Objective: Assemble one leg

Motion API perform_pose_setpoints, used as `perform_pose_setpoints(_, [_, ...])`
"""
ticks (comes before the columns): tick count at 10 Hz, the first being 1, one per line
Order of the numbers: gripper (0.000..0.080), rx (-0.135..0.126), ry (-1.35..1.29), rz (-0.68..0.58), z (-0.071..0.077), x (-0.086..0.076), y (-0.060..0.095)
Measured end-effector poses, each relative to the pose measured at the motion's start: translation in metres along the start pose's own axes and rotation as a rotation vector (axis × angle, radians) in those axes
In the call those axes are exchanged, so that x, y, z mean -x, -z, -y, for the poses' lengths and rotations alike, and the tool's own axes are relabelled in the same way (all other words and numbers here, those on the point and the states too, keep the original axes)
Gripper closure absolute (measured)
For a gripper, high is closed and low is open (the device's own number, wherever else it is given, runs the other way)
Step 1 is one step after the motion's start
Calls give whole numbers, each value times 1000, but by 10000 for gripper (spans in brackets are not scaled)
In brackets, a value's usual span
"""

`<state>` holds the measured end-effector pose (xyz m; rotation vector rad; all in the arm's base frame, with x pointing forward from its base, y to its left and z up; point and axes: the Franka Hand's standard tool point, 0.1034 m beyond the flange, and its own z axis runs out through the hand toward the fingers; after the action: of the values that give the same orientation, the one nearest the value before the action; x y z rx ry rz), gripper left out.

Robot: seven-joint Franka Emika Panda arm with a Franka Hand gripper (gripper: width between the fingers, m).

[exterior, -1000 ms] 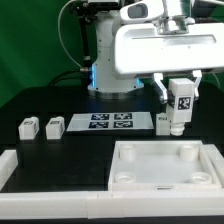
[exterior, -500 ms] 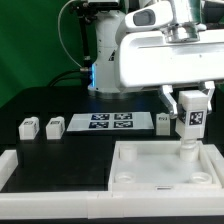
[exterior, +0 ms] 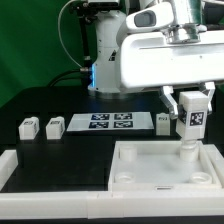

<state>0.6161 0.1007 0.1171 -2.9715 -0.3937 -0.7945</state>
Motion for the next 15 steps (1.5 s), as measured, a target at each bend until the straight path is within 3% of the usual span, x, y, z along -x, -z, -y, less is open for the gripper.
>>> perform_pose_setpoints(2, [509,1,7,11,-13,-17,-10])
perform_pose_setpoints(7, [509,-14,22,16,4,6,-35])
perform_pose_setpoints(10, [509,-21,37,9,15,8,-35])
perform_pose_setpoints(15, [509,-20,38,17,14,19,-48])
